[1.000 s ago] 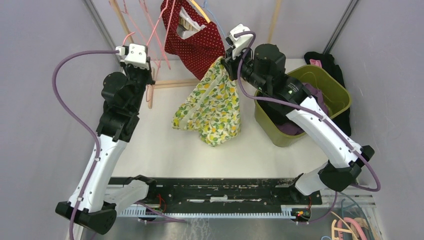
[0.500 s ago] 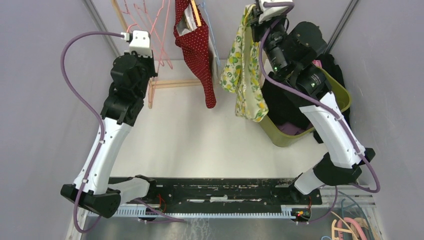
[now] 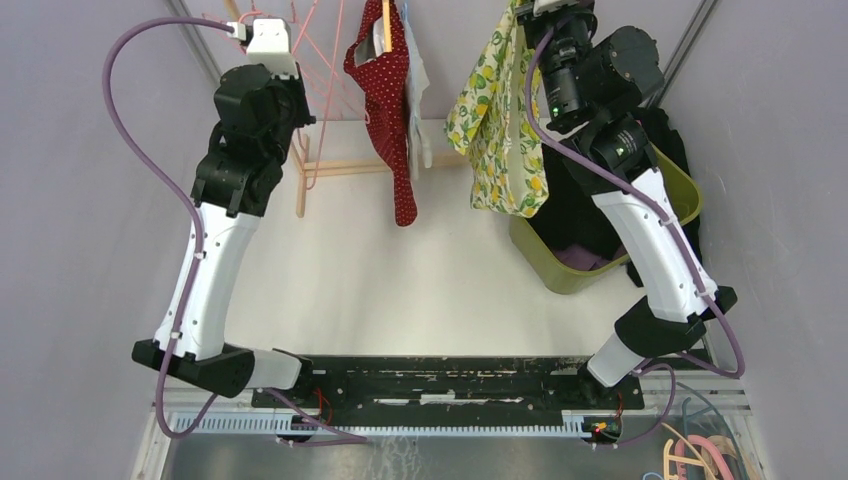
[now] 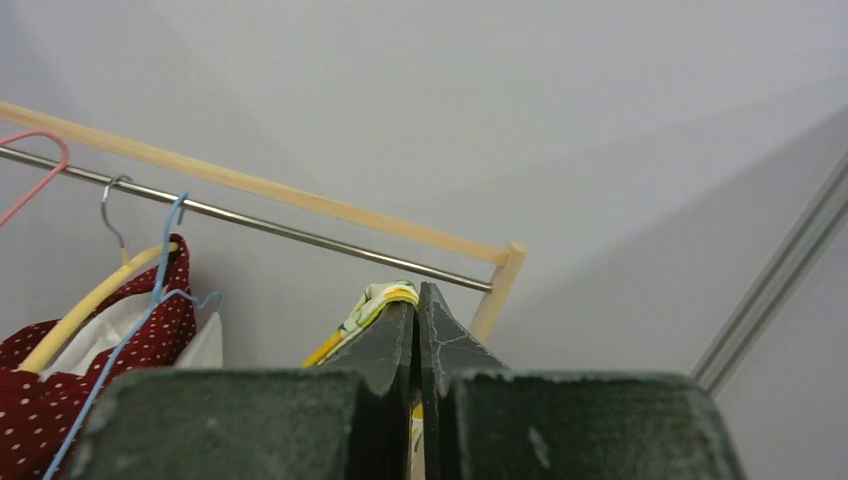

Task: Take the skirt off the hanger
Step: Place the skirt in the bin.

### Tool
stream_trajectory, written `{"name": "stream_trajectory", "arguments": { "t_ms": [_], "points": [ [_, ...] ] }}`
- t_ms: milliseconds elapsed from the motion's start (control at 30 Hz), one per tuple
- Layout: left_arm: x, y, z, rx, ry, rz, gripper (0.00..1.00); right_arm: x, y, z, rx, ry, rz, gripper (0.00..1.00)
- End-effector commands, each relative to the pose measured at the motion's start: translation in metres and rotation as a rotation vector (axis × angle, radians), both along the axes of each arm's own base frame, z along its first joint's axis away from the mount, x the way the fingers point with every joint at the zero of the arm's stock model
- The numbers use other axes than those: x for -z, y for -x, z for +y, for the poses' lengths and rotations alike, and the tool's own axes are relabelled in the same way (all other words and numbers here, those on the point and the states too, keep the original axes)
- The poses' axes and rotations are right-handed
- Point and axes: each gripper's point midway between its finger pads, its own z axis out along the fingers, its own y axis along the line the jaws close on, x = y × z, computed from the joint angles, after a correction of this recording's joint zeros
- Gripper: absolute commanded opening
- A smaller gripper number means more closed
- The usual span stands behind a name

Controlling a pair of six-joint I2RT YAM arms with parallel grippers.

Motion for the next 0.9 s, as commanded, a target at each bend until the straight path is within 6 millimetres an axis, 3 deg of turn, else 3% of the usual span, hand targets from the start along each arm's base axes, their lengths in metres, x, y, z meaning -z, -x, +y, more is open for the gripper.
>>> {"name": "stream_trajectory", "arguments": {
  "t_ms": [0,200,567,867],
  "points": [
    [-0.022,0.0,-0.006,0.009,0.096,-0.007,0.03,-0.061,0.033,-0.046,0.077,-0.104,-0.194,0.01],
    [-0.022,0.007,-0.014,0.026,0.132,0.038,0.03,-0.062,0.033,-0.048,0.073,-0.103,-0.204,0.0],
    [-0.032,0.075,-0.001,0.041,0.252,0.029,0.03,-0.052,0.026,-0.044,0.053,-0.113,-0.184,0.01],
    [-0.027,0.098,0.0,0.046,0.351,0.06,0.03,-0.05,0.024,-0.04,0.031,-0.134,-0.176,0.01]
  ]
}}
